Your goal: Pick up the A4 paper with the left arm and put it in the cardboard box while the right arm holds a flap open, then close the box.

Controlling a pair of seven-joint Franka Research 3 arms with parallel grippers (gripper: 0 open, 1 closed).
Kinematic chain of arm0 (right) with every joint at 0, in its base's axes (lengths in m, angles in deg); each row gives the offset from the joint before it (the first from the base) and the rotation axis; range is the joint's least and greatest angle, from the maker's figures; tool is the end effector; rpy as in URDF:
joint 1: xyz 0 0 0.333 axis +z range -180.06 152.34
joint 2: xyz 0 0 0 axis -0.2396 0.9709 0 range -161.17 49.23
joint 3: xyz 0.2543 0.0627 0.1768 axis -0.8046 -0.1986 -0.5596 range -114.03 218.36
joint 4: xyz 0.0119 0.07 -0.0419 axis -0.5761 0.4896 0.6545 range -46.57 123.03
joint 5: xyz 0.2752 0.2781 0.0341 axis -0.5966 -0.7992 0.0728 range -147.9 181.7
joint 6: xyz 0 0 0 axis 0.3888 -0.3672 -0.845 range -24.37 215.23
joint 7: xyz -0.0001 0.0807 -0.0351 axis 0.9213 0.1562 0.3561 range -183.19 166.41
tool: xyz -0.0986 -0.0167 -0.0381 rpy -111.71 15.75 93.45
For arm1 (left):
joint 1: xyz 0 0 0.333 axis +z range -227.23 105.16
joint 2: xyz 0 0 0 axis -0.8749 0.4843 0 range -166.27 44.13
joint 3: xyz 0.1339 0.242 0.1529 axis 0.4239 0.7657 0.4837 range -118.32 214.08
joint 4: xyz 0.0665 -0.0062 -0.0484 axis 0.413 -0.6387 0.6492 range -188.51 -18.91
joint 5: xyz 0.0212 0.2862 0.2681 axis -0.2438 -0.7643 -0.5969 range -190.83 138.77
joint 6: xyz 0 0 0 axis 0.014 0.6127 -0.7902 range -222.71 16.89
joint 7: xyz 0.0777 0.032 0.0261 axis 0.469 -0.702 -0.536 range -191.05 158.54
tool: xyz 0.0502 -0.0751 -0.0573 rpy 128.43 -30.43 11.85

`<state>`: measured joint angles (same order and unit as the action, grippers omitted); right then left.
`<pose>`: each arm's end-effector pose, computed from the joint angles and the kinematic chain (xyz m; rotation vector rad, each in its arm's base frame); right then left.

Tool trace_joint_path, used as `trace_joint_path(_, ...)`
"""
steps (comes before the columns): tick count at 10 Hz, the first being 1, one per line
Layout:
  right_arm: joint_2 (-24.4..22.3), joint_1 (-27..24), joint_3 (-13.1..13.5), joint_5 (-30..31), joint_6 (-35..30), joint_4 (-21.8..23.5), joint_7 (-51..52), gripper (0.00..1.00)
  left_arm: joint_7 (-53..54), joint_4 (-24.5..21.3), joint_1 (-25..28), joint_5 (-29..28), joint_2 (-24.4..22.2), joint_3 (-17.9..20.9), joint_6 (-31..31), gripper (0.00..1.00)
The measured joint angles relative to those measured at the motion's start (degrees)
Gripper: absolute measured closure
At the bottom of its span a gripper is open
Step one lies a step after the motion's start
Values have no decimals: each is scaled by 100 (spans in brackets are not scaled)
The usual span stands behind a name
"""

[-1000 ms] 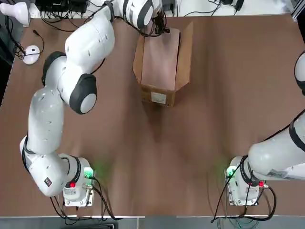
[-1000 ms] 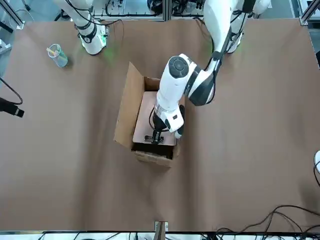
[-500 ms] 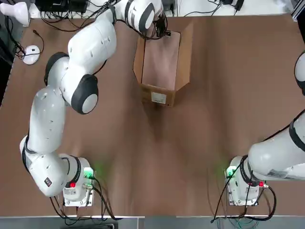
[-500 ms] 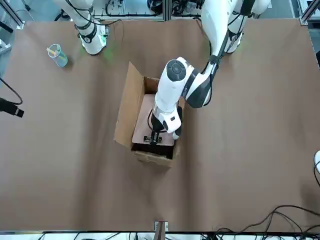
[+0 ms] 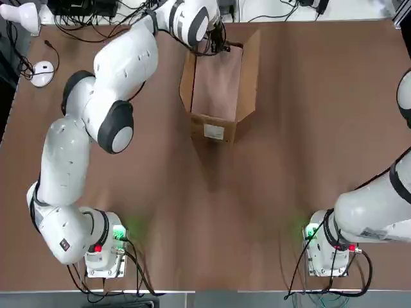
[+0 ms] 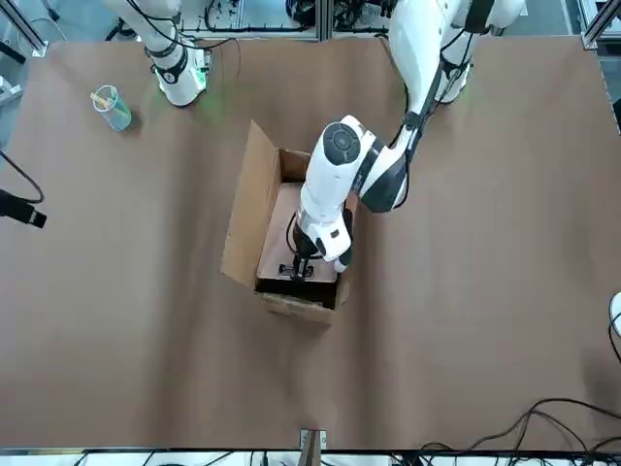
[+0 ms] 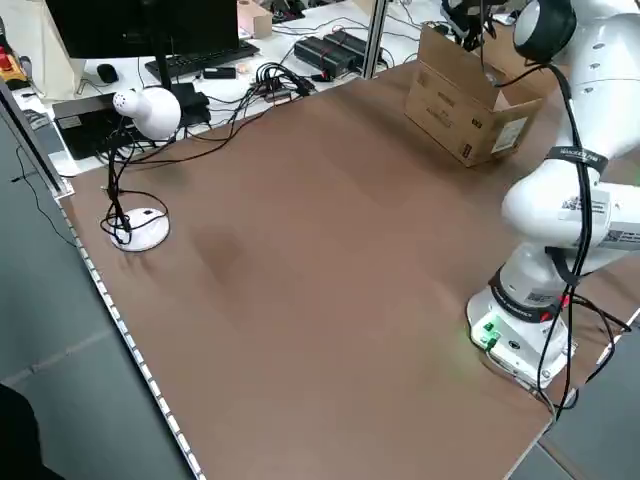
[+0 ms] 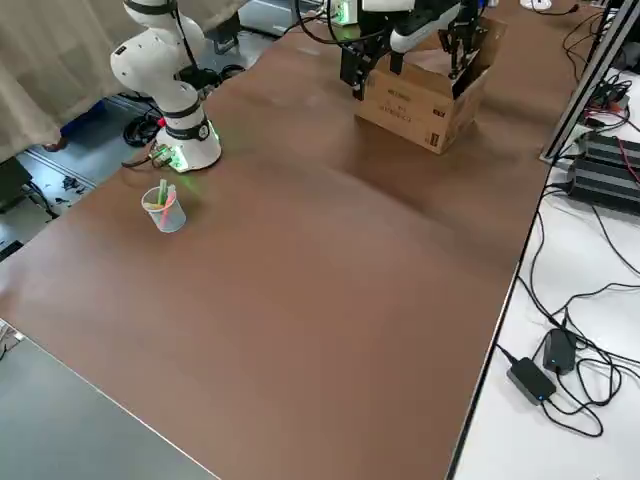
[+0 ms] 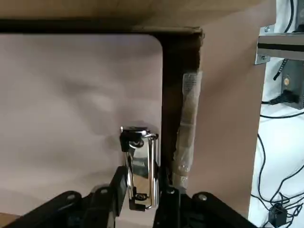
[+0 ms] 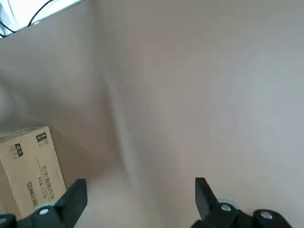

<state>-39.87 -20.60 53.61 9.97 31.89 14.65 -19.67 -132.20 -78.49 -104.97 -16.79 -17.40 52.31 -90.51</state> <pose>0.6193 -0.0720 0.6258 -2.9895 0.4879 0.0724 0.5943 -0.5195 0.3876 2.1028 1.7483 -0.0056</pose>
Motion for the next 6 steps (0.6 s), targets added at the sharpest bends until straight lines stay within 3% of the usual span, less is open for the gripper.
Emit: trace_joint_path(6, 0, 0, 0, 0, 4, 1, 0, 0, 0, -68, 27, 61, 62, 0, -66, 69)
